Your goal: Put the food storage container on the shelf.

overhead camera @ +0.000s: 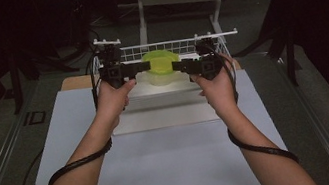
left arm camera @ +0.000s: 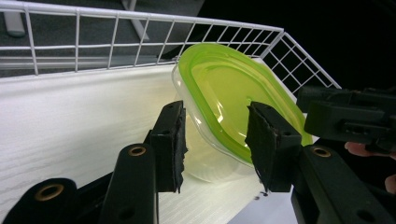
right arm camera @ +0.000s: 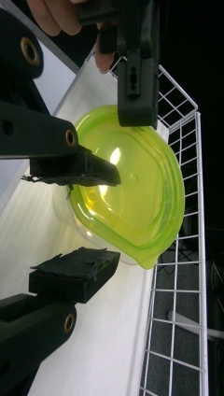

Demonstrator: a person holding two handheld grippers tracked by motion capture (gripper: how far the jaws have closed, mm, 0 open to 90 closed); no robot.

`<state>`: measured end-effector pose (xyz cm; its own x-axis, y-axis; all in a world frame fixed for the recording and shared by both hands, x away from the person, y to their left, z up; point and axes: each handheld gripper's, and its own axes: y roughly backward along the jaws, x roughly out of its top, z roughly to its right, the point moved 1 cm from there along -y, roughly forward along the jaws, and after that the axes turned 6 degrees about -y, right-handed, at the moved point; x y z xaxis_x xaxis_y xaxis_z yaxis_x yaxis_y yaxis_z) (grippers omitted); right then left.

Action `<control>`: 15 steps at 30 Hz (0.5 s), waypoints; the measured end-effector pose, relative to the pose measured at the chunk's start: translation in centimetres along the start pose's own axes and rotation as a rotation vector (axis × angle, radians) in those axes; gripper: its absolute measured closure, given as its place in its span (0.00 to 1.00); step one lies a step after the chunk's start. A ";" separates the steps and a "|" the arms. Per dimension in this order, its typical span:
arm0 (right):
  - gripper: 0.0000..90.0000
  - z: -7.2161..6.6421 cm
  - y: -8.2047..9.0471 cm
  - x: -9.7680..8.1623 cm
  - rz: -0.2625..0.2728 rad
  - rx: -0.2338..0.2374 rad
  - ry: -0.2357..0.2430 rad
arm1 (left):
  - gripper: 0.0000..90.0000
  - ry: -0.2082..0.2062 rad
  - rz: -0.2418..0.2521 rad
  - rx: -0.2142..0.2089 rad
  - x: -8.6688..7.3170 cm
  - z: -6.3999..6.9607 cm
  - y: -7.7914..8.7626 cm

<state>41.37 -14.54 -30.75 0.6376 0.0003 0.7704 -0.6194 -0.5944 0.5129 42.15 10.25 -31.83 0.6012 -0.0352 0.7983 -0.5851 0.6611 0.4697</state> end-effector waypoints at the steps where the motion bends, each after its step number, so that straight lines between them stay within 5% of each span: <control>1: 0.62 0.1 0.1 0.0 0.008 0.000 -0.001 | 0.62 0.001 -0.005 -0.002 0.0 0.0 0.0; 5: 0.61 0.1 0.5 0.0 0.021 0.011 0.002 | 0.57 0.012 0.001 -0.001 -0.4 0.1 0.3; 10: 0.63 -0.9 1.2 -0.5 0.039 0.004 0.078 | 0.46 0.003 0.053 -0.036 -0.9 0.0 1.6; 12: 0.68 -1.4 1.5 -0.7 0.043 0.014 0.102 | 0.37 -0.021 0.099 -0.113 -1.4 -0.1 2.3; 15: 0.82 -2.2 2.2 -1.2 0.045 0.025 0.129 | 0.32 -0.094 0.143 -0.086 -2.1 0.5 3.2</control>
<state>38.27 -14.08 -29.68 0.5444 0.0757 0.8354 -0.6335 -0.6157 0.4687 38.74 12.01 -31.81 0.4595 -0.0035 0.8881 -0.6099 0.7257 0.3185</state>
